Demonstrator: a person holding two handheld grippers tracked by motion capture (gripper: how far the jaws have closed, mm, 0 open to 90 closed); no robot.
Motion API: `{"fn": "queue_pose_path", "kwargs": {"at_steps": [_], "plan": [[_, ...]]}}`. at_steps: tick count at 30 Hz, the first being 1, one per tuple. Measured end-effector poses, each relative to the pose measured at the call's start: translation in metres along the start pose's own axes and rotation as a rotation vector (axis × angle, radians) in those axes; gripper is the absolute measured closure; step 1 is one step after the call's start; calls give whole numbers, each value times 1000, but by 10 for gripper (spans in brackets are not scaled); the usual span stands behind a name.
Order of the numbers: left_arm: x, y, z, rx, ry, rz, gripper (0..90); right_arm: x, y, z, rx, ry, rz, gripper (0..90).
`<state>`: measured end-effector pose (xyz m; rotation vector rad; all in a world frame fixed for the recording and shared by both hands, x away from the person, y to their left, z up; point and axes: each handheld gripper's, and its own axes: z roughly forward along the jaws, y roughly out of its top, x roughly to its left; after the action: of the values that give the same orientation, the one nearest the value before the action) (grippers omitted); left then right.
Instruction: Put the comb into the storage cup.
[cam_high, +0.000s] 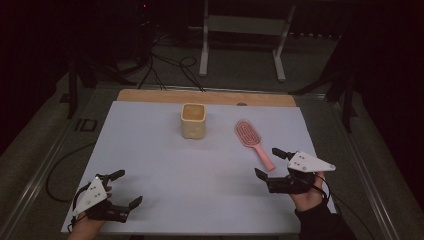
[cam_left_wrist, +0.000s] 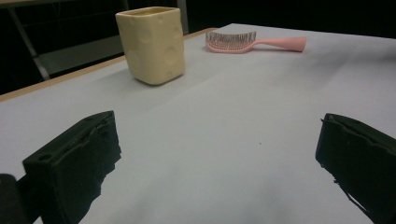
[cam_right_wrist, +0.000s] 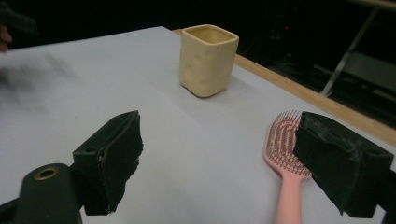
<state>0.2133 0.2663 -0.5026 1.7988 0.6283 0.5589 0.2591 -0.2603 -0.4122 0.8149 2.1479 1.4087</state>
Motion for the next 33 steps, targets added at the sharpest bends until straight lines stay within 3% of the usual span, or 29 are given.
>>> {"fn": "queue_pose_path", "kwargs": {"at_steps": [3, 6, 15, 16, 18, 21, 33], "plan": [[0, 0, 0, -2, -1, -2, 0, -4, 5, 0, 16, 3, 11, 144], [0, 0, 0, 1, 0, 1, 0, -10, 15, 3, 42, -27, 9, 94], [0, 1, 0, 1, 0, -3, 0, -22, 25, 17, 67, -85, 11, 81], [0, 1, 0, 0, -1, -4, 0, -25, 25, 22, 92, -87, 15, 81], [0, 1, 0, 0, -2, -1, 0, -27, 25, 25, 98, -96, 17, 81], [0, 0, 0, 0, -2, -4, 0, -36, 23, 35, 115, -112, 63, 81], [0, 1, 0, -3, -1, -5, 0, -54, 11, 58, 205, -140, 99, 82]]}}
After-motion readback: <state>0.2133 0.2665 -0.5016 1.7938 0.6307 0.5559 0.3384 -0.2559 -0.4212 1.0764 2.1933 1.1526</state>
